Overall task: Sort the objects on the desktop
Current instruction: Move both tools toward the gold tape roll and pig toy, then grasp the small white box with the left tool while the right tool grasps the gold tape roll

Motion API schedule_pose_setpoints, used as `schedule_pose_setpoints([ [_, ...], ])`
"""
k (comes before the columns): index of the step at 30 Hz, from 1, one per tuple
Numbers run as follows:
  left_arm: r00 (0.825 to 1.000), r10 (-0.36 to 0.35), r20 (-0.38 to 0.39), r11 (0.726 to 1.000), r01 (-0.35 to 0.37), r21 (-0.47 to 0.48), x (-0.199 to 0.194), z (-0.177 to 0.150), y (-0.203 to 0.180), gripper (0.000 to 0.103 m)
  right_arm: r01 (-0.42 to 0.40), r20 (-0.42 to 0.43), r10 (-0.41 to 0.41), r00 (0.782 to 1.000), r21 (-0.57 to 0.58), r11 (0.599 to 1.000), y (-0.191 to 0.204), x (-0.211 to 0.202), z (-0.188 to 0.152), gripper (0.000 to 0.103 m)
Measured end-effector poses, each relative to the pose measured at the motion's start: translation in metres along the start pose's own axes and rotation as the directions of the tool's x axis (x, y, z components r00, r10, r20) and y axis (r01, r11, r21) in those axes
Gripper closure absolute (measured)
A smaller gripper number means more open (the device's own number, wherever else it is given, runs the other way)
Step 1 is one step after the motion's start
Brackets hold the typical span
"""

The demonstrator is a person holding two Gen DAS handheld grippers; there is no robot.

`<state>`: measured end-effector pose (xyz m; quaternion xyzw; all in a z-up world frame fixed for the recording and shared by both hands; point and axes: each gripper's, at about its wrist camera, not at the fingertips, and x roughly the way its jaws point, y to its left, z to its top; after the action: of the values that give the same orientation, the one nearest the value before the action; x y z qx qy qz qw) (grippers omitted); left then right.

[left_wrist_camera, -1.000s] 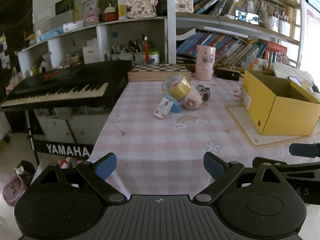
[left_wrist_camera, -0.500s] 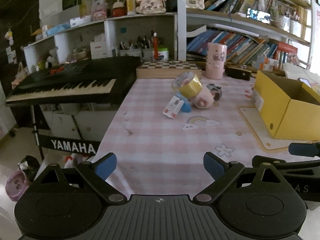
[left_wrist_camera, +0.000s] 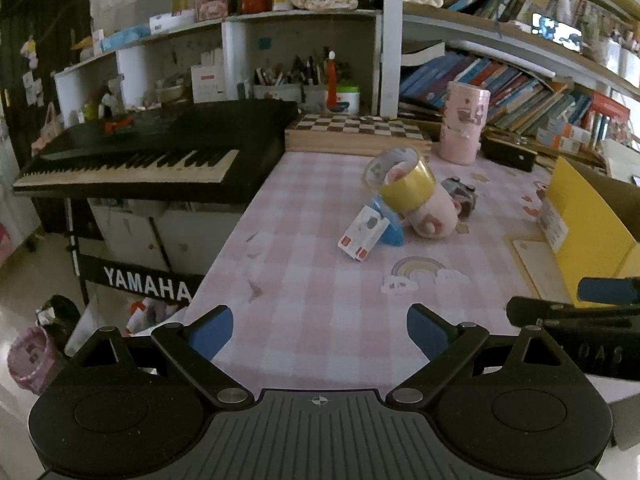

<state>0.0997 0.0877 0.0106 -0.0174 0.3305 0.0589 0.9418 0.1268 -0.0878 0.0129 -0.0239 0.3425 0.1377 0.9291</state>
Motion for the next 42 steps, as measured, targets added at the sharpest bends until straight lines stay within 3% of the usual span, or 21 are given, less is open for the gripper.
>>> schedule_pose_setpoints([
  [14,1.0,0.006,-0.006,0.999,-0.006,-0.043,0.057,0.041,-0.018,0.009,-0.035,0.033,0.036,0.999,-0.027,0.999,-0.034,0.056,0.07,0.024],
  [19,1.0,0.0,-0.011,0.998,-0.001,-0.055,0.078,0.053,-0.026,0.015,-0.048,0.048,0.05,0.998,-0.044,0.998,-0.042,0.07,0.088,0.022],
  [23,1.0,-0.008,-0.027,0.998,0.006,-0.06,0.096,0.058,-0.031,0.02,-0.065,0.048,0.068,0.997,-0.063,0.996,-0.045,0.081,0.098,0.022],
  [30,0.995,-0.011,-0.097,0.999,0.008,-0.037,0.134,0.062,-0.035,0.042,-0.105,0.039,0.109,0.993,-0.096,0.99,-0.044,0.097,0.11,0.021],
  [37,0.989,-0.043,-0.139,0.998,0.05,0.045,0.157,0.062,-0.045,0.043,-0.151,0.022,0.155,0.988,-0.131,0.98,-0.04,0.111,0.119,0.021],
  [42,0.989,-0.014,-0.149,0.993,0.031,0.113,0.168,0.061,-0.05,0.061,-0.178,0.007,0.181,0.983,-0.158,0.971,-0.037,0.121,0.124,0.021],
])
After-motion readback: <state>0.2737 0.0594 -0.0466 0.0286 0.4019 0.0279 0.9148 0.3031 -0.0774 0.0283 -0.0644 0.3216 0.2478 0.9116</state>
